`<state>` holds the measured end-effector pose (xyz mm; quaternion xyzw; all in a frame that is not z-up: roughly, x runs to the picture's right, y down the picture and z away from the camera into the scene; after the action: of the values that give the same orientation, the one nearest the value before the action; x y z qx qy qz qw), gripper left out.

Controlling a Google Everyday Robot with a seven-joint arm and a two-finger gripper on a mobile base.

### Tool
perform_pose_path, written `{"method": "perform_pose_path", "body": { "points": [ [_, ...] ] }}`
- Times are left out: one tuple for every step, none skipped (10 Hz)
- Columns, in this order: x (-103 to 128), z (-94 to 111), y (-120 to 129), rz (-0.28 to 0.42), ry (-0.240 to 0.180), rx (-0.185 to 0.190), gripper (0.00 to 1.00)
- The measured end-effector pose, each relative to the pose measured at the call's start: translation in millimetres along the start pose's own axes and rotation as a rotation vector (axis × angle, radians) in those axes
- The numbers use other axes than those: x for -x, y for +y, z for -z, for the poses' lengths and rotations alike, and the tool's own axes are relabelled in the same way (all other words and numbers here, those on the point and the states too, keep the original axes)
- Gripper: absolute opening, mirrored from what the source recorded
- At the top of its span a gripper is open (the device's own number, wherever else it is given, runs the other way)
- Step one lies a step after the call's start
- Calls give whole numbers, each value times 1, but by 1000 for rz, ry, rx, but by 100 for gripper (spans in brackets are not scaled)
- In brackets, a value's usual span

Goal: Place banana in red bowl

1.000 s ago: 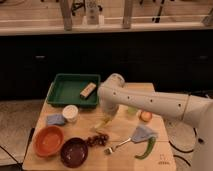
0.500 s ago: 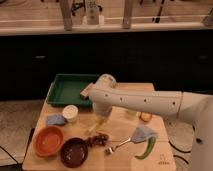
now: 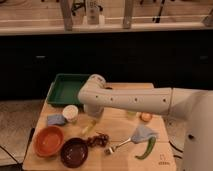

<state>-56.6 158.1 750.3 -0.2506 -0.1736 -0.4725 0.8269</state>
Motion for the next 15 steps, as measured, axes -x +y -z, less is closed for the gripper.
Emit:
{"method": "perform_pose_path", "body": {
  "points": [
    [2,3,-2,14,2,-2,0],
    [7,4,-7,32,1,-1,0],
    [15,4,-17,50,-2,-5,0],
    [26,5,-30,74,-2,-12,0],
    [31,5,-35,88,-2,-15,0],
    [34,5,-37,103,0,-15,0],
    [36,6,-37,117,2,-14,0],
    [36,6,-37,127,2,-14,0],
    [42,7,-43,144,-1,-16,0],
    [50,7,-55,164,-5,-22,0],
    [58,7,-68,182,-7,-28,0],
    [62,7,-72,195,-6,-27,0],
    [63,8,-74,206,-6,-28,0],
    [63,7,-72,221,-7,-26,0],
    [64,7,-71,231,-9,-25,0]
  ]
}}
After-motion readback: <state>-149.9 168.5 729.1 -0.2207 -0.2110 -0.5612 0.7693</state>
